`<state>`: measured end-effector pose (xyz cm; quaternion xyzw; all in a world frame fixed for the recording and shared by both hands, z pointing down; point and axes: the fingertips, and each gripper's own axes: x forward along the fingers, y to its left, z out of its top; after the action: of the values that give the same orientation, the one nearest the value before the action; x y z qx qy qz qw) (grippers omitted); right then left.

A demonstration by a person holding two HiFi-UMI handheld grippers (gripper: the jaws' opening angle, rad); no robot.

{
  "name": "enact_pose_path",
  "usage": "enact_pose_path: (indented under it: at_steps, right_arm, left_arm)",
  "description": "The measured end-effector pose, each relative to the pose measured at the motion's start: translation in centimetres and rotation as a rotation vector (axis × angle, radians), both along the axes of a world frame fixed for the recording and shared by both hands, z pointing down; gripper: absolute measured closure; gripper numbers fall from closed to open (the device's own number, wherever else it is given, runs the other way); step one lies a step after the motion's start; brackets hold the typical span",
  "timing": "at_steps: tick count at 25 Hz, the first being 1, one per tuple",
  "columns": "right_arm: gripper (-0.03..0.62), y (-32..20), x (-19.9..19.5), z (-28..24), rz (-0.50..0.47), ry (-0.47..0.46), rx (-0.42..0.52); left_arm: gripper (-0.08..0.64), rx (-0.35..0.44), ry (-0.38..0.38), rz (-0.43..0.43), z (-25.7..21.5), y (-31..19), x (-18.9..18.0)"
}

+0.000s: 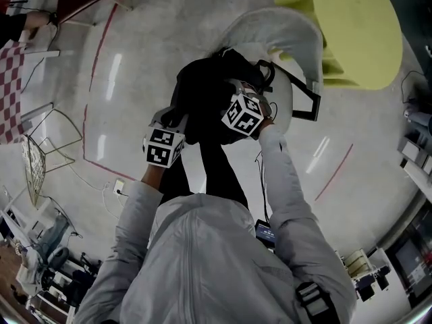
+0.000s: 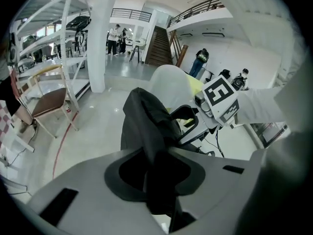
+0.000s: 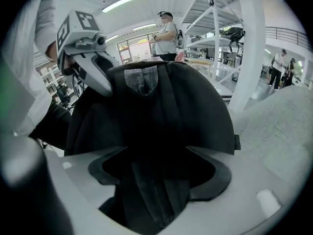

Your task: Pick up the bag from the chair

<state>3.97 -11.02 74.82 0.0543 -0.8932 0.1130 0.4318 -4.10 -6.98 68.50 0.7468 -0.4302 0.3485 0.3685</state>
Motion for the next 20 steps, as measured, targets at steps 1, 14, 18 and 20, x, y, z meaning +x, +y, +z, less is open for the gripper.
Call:
enact_pose_path:
  at_steps: [1,14,18,20]
  right_arm:
    - [0.227,0.0,0.1,-0.2,0.009,-0.008,-0.011]
    - [0.529,1.5,2.9,-4.5,0.301,-0.03,0.033]
    - [0.534,2.0,5.7,-7.6,0.469,-0.069,0.026]
    - [0.534,2.2,6.9,-9.4,0.549,-0.096,0.034]
  left_arm:
    - [0.49,0.004,0.018,-0.005,-0.2,-0.2,0.2]
    - [0.537,0.097,0.271,0.072,-5.6,-2.0,5.2]
    - [0.54,0.157,0.374,0.132,-9.4,-2.1,9.3]
    - [0.542,0.184,0.432,0.173,-11.4,-2.1,11.1]
